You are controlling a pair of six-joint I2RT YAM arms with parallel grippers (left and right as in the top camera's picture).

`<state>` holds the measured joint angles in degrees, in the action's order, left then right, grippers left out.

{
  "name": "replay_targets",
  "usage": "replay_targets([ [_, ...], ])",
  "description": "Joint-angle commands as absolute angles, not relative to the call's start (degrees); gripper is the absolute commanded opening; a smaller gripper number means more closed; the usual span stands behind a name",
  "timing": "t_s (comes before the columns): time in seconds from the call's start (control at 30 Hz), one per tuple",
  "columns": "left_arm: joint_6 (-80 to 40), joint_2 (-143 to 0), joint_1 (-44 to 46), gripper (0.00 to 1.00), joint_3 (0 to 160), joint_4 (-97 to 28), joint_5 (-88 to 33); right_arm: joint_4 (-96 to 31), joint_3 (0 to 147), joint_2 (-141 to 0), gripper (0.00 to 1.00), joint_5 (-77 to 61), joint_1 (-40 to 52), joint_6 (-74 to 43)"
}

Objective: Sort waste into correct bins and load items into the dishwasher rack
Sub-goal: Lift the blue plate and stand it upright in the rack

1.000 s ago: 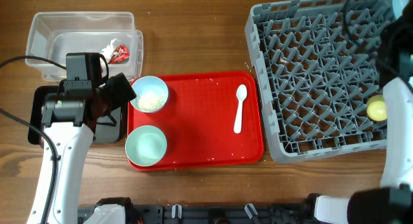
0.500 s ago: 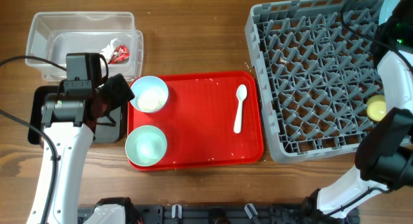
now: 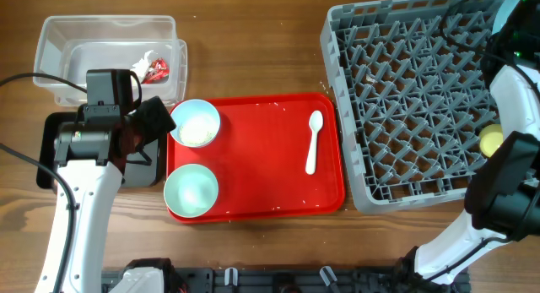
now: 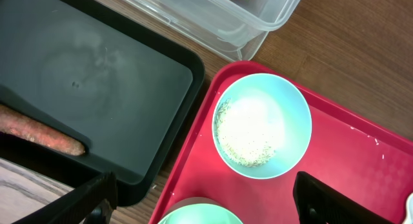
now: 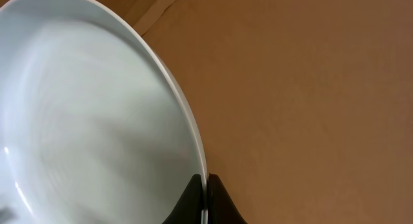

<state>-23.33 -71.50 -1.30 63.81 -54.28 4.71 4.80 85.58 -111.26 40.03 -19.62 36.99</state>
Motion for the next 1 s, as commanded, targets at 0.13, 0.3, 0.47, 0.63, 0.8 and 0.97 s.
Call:
replay_targets([
  [0.13,-22.68,-70.98,-1.67,0.87,64.10,-54.54,5.69,4.71,85.06,-112.20,0.04,38.46,-17.12,39.11],
  [0.3,-22.68,-70.98,-1.67,0.87,64.10,-54.57,5.69,0.45,85.06,-112.20,0.12,38.46,-16.38,38.37],
  [0.47,-22.68,-70.98,-1.67,0.87,64.10,-54.57,5.69,-4.43,85.06,-112.18,0.34,38.89,-13.63,35.86],
  [0.63,-22.68,-70.98,-1.67,0.87,64.10,-54.57,5.69,-8.93,85.06,-111.87,0.39,40.27,-10.31,29.74],
  [0.8,-22.68,-70.98,-1.67,0.87,64.10,-54.54,5.69,-14.13,85.06,-109.58,0.40,40.40,-7.07,23.66],
  [0.97,-22.68,-70.98,-1.67,0.87,64.10,-54.54,5.69,-23.11,85.06,-103.04,0.39,30.48,-5.52,14.39],
])
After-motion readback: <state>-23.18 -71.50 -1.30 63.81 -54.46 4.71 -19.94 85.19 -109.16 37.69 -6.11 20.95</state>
